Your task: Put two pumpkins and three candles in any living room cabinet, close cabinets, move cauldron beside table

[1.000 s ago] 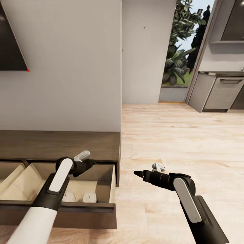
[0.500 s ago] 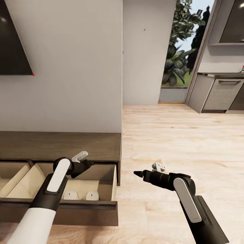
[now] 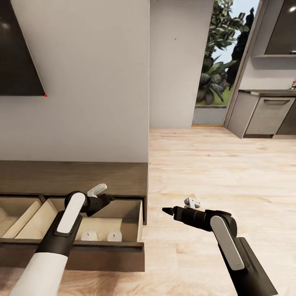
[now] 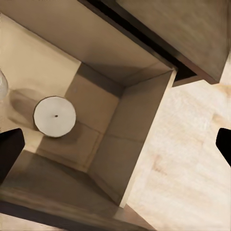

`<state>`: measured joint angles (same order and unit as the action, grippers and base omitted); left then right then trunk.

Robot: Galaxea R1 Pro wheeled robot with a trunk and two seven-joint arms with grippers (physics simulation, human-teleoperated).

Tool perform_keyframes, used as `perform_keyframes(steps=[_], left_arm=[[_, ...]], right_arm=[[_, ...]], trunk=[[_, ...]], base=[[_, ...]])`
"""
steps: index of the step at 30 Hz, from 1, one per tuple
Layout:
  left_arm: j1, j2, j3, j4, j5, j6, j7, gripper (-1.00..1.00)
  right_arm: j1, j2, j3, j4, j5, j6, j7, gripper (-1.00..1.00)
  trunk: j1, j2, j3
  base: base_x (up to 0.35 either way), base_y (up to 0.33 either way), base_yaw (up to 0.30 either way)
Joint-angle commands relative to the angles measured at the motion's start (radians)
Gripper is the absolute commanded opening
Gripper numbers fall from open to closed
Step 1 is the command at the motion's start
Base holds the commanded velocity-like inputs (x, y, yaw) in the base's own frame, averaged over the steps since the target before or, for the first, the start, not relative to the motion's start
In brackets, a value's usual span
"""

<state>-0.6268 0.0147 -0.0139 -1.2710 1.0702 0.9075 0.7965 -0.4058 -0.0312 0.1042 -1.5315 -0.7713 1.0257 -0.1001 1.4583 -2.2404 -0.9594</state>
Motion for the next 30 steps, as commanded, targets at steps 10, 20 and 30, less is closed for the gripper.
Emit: perform_keyframes(steps=[10,20,30], left_arm=[[0.002,-0.004,-0.006,-0.006,0.010,0.001,0.010,1.00],[0.002,-0.013,-0.010,-0.007,0.009,0.001,0.011,1.00],[0.002,-0.016,-0.012,-0.005,0.009,0.000,0.012,1.00]], right_arm=[[-0.001,-0.001,0.002,-0.002,-0.010,0.002,-0.010,1.00],[-0.001,-0.001,0.002,-0.001,-0.010,0.002,-0.010,1.00],[-0.001,0.000,0.001,0.001,-0.010,0.002,-0.010,1.00]], trunk=[[-0.039,0.070,0.030],[-0.077,0.140,0.062],[-0.115,0.210,0.093]], base=[[-0.274,0.065,0.000],[-0.338,0.015,0.000],[-0.341,0.000,0.000]])
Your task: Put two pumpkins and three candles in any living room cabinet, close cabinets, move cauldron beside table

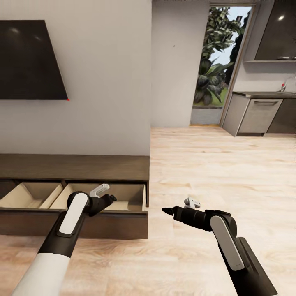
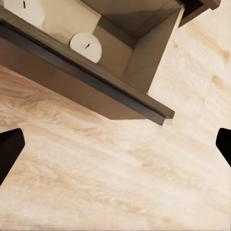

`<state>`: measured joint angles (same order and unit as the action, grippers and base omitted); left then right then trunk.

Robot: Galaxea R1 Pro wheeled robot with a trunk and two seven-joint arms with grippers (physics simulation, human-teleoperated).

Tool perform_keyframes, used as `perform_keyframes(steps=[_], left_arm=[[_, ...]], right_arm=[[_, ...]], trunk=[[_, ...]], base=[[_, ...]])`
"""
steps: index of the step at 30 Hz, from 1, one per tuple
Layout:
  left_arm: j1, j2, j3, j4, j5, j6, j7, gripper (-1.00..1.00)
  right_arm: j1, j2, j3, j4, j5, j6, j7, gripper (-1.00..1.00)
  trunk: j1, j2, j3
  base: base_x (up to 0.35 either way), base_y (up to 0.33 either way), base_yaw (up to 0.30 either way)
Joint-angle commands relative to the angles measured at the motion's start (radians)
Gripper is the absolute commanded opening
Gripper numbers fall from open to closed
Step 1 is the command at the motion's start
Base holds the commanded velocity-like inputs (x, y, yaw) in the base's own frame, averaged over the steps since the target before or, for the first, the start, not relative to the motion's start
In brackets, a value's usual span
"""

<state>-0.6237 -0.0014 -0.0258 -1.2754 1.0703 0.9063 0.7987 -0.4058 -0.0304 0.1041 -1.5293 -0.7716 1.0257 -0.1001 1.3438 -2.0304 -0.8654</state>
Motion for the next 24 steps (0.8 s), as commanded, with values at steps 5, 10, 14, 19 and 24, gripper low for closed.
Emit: perform_keyframes(steps=[5,10,14,19,24], left_arm=[[-0.001,0.000,0.000,0.000,0.010,0.001,0.010,1.00],[-0.001,0.000,0.000,0.001,0.010,0.001,0.010,1.00],[-0.001,0.000,0.000,0.007,0.011,0.000,0.010,1.00],[-0.001,0.000,0.000,0.011,0.011,0.000,0.010,1.00],[-0.001,0.001,0.000,0.013,0.011,0.000,0.008,1.00]], right_arm=[[-0.001,0.001,-0.001,-0.003,-0.009,0.003,-0.016,1.00],[-0.001,0.002,-0.001,-0.005,-0.009,0.009,-0.016,1.00],[-0.001,0.001,-0.001,-0.006,-0.009,0.010,-0.015,1.00],[-0.001,0.001,-0.001,-0.005,-0.009,0.010,-0.015,1.00],[-0.001,0.001,-0.001,-0.004,-0.009,0.008,-0.015,1.00]], trunk=[[-0.020,0.035,0.015],[-0.039,0.070,0.031],[-0.055,0.098,0.043],[-0.074,0.133,0.059],[-0.093,0.168,0.074]], base=[[-0.328,0.000,0.000],[-0.251,0.000,0.000],[-0.152,0.000,0.000],[-0.032,0.000,0.000],[-0.115,0.000,0.008]])
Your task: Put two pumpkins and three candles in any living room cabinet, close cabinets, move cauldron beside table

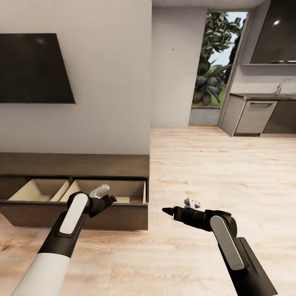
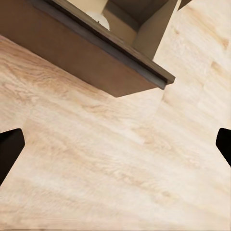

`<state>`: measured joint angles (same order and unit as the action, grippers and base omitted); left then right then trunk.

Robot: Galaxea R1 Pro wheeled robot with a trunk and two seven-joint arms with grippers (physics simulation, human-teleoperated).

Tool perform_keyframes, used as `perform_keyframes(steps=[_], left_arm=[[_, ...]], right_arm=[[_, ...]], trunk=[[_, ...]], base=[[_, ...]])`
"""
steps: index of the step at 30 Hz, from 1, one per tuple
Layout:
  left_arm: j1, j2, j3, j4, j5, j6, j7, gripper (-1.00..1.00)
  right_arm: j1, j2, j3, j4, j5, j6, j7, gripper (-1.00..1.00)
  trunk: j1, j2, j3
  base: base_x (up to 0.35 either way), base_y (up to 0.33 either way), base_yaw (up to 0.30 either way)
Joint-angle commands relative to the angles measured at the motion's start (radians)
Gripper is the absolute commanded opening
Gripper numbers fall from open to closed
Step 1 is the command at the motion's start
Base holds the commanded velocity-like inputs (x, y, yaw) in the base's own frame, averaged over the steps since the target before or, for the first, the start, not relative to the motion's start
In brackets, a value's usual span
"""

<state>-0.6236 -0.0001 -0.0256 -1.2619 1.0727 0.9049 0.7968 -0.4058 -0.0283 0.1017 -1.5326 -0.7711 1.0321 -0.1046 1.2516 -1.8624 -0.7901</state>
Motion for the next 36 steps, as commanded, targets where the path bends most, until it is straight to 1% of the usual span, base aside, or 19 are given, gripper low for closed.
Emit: perform_keyframes(steps=[1,8,12,13,19,22,31,36], left_arm=[[-0.001,0.000,0.000,-0.001,0.009,0.001,0.010,1.00],[-0.001,0.003,0.000,0.005,0.009,-0.001,0.005,1.00],[0.000,0.004,0.000,0.035,0.009,-0.005,0.003,1.00],[0.000,0.005,0.000,0.059,0.008,-0.007,0.002,1.00],[0.003,0.011,0.000,0.131,-0.001,-0.012,0.004,1.00],[0.003,0.011,0.000,0.143,-0.003,-0.012,0.004,1.00],[0.004,0.015,0.001,0.147,-0.005,-0.012,0.001,1.00],[0.004,0.015,0.002,0.147,-0.005,-0.012,0.001,1.00]], right_arm=[[-0.001,-0.001,0.001,-0.001,-0.010,0.002,-0.010,1.00],[-0.001,-0.001,0.002,0.000,-0.009,0.001,-0.011,1.00],[-0.001,-0.001,0.003,0.001,-0.008,-0.001,-0.012,1.00],[-0.001,-0.001,0.003,0.002,-0.006,-0.003,-0.013,1.00],[-0.001,-0.001,0.003,0.003,-0.002,-0.004,-0.013,1.00],[-0.001,-0.002,0.003,0.004,-0.004,-0.004,-0.013,1.00],[-0.001,-0.001,0.003,0.005,-0.004,-0.004,-0.015,1.00],[-0.001,-0.001,0.003,0.005,-0.005,-0.004,-0.016,1.00]], trunk=[[-0.004,0.007,0.002],[-0.031,0.056,0.027],[-0.031,0.056,0.029],[-0.031,0.056,0.029],[-0.031,0.056,0.032],[-0.031,0.056,0.034],[-0.031,0.056,0.044],[-0.031,0.056,0.045]], base=[[-0.259,0.000,0.059],[-0.319,0.000,0.202],[-0.321,0.000,0.255],[-0.208,0.000,0.261],[-0.103,0.056,0.207],[-0.135,0.224,-0.094],[-0.147,0.262,-0.194],[-0.164,0.286,-0.055]])
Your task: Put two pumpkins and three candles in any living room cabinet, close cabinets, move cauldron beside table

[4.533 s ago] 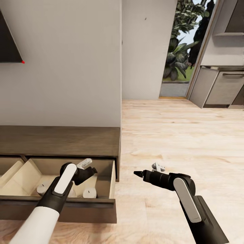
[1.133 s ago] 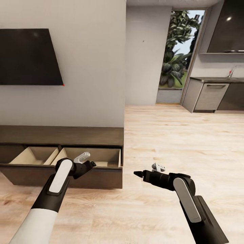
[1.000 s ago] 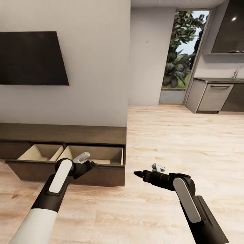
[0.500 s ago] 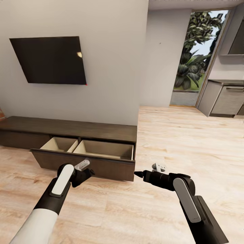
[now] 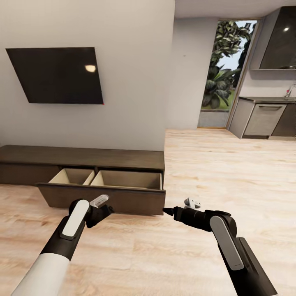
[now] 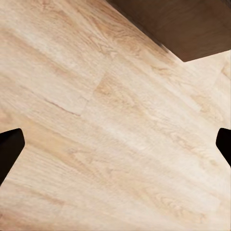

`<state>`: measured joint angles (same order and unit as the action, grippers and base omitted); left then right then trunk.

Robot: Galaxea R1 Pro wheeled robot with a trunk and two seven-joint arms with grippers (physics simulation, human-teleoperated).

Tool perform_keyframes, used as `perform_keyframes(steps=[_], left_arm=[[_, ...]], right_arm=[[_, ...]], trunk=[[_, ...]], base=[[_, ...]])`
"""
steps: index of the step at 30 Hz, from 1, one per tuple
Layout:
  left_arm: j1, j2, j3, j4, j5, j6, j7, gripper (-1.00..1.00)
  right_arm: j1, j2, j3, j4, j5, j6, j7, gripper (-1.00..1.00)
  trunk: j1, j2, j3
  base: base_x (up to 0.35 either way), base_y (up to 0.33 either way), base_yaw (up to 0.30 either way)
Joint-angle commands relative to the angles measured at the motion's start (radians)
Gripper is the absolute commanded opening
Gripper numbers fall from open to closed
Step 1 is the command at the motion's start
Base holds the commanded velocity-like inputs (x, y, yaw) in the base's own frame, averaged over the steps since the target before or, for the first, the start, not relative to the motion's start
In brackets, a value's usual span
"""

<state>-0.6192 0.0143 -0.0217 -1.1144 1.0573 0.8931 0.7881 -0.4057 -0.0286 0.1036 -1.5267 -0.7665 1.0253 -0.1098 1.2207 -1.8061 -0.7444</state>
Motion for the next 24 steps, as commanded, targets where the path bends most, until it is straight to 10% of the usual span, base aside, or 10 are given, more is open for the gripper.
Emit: perform_keyframes(steps=[1,24], left_arm=[[-0.001,0.001,-0.002,-0.001,0.010,0.000,0.010,1.00],[-0.001,0.001,-0.003,-0.001,0.018,0.002,0.010,1.00]], right_arm=[[-0.001,-0.001,0.001,-0.001,-0.010,0.002,-0.010,1.00],[-0.001,0.005,0.002,-0.001,0.001,0.002,-0.013,1.00]], trunk=[[0.000,-0.001,-0.001],[0.000,-0.001,-0.001]], base=[[-0.197,0.286,-0.014],[-0.268,0.207,-0.061]])
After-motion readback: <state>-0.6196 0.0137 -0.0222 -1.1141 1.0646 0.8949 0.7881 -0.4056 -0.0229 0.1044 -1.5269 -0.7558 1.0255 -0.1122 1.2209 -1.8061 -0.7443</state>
